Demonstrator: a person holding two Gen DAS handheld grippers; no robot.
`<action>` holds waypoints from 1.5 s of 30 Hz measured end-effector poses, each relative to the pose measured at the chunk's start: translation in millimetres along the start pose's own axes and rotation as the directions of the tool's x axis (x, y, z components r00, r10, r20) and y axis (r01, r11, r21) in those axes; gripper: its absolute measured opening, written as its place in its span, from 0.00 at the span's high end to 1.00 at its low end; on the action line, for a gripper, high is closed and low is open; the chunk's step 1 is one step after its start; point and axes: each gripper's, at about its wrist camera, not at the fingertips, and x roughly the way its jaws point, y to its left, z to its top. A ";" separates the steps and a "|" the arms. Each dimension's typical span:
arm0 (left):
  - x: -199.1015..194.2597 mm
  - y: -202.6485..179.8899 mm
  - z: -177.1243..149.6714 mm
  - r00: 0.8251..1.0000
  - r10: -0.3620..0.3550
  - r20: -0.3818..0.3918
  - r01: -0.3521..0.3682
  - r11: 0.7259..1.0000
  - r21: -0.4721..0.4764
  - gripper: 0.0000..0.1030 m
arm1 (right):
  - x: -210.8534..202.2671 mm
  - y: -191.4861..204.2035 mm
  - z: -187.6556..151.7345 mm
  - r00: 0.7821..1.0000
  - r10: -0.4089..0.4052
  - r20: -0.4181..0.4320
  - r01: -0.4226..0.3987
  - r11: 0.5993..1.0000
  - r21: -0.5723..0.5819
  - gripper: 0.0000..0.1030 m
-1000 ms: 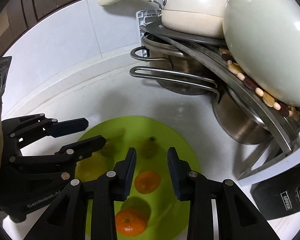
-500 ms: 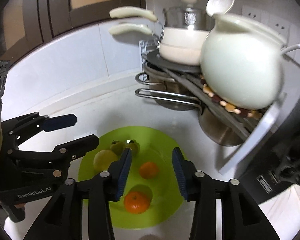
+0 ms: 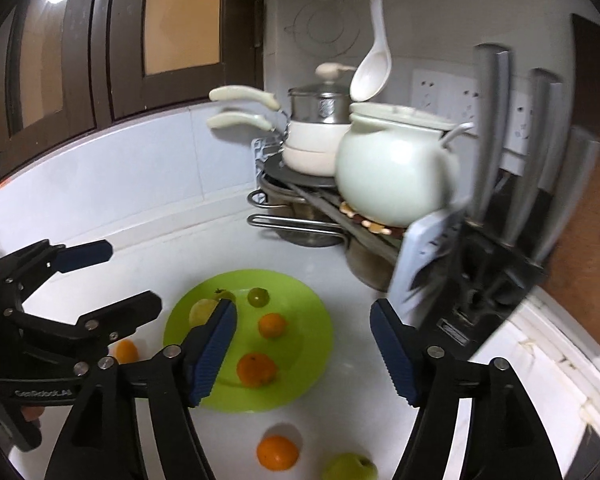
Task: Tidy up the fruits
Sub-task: 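Withdraw both tools toward the loose orange and green apple, then grasp an orange with the left tool while the right tool grasps the green apple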
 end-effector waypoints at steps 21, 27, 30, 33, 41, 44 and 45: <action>-25.5 -61.7 -44.7 0.998 -0.063 0.026 0.058 0.987 0.150 0.06 | -50.3 -29.9 -64.5 0.998 -0.059 -0.013 0.059 0.998 0.020 0.24; -17.6 -74.8 -54.3 0.996 -0.086 0.012 0.082 0.978 0.191 0.06 | -46.6 -36.7 -82.6 0.997 -0.049 -0.058 0.051 0.998 0.026 0.24; -12.1 -81.7 -60.9 0.995 -0.098 0.003 0.095 0.970 0.222 0.06 | -42.3 -39.2 -91.9 0.996 -0.048 -0.081 0.050 0.998 0.028 0.24; -4.5 -87.1 -67.2 0.994 -0.105 -0.013 0.105 0.962 0.252 0.07 | -36.4 -43.4 -100.3 0.993 -0.050 -0.106 0.054 0.998 0.037 0.24; 22.1 -97.4 -78.4 0.988 -0.137 -0.071 0.151 0.947 0.283 0.07 | -17.2 -55.9 -120.0 0.985 -0.035 -0.167 0.050 0.995 0.085 0.24; 33.8 -99.4 -82.3 0.984 -0.149 -0.097 0.171 0.941 0.292 0.08 | -7.8 -59.0 -126.6 0.981 -0.025 -0.194 0.045 0.994 0.100 0.24; 37.9 -99.6 -84.0 0.983 -0.152 -0.107 0.177 0.939 0.294 0.09 | -4.5 -59.8 -128.4 0.979 -0.019 -0.204 0.042 0.993 0.107 0.24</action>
